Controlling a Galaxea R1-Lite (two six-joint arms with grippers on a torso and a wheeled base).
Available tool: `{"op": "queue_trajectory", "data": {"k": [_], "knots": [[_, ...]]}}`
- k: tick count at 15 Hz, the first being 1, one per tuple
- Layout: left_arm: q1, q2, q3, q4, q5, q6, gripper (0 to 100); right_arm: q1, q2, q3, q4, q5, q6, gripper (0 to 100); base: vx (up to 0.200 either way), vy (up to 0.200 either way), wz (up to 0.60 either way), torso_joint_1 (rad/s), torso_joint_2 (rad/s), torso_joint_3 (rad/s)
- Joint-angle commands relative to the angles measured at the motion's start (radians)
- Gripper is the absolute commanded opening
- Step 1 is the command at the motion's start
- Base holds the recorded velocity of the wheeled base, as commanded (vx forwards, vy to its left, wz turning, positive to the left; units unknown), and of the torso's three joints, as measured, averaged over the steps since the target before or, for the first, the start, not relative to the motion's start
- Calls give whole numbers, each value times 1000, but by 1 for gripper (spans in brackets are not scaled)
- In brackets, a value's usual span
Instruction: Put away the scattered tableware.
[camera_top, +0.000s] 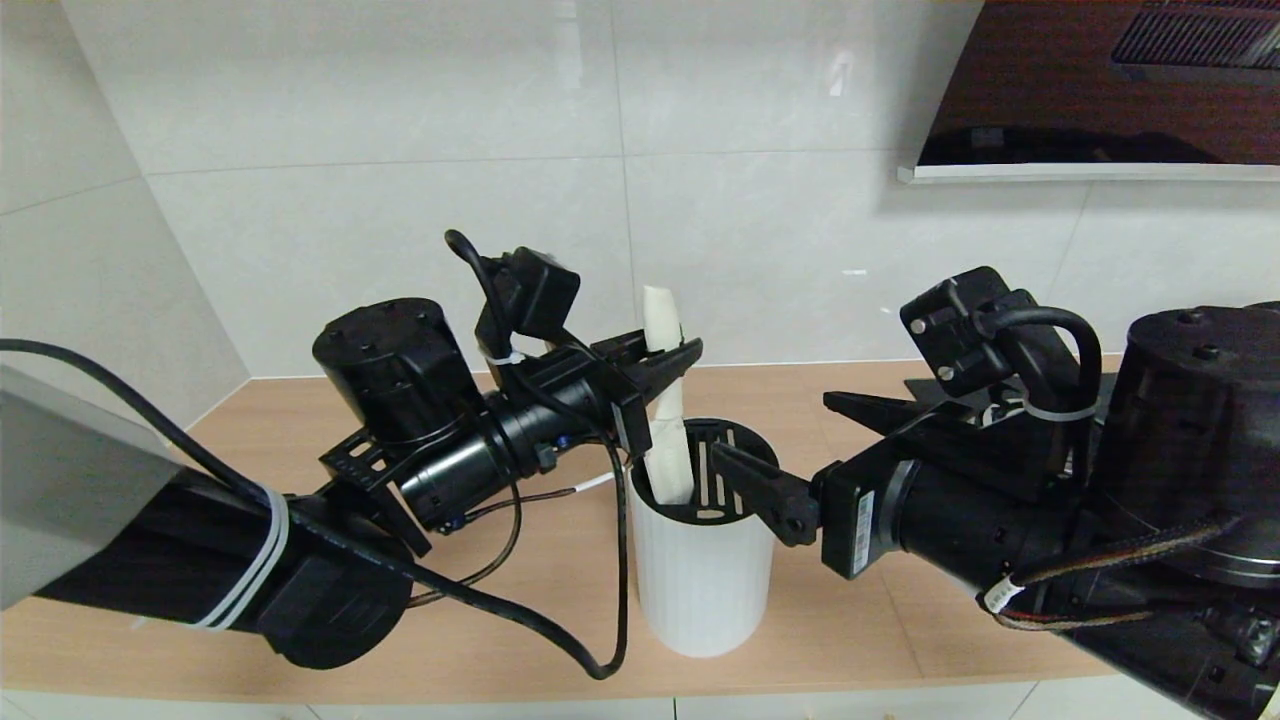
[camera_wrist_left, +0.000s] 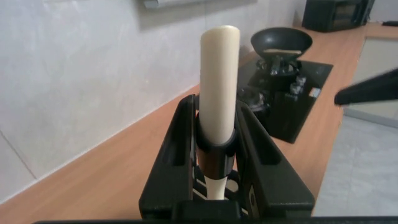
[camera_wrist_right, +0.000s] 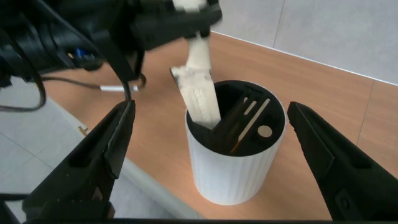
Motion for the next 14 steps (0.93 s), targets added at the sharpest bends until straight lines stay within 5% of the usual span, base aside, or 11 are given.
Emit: {"op": "queue_trajectory", "data": {"k": [1, 7, 8, 14], "knots": [[-2, 26, 0, -7, 0, 0, 0, 0, 2, 0, 0, 0, 0, 100, 0, 0, 0, 0, 0, 0], [-9, 41, 5, -8, 6, 1, 0, 0, 2, 0, 0, 0, 0, 100, 0, 0, 0, 0, 0, 0], [-11, 39, 8, -8, 12, 0, 100, 0, 2, 0, 0, 0, 0, 100, 0, 0, 0, 0, 0, 0], [-22, 39, 2, -47, 37, -3, 100, 0, 1, 0, 0, 0, 0, 100, 0, 0, 0, 0, 0, 0]]}}
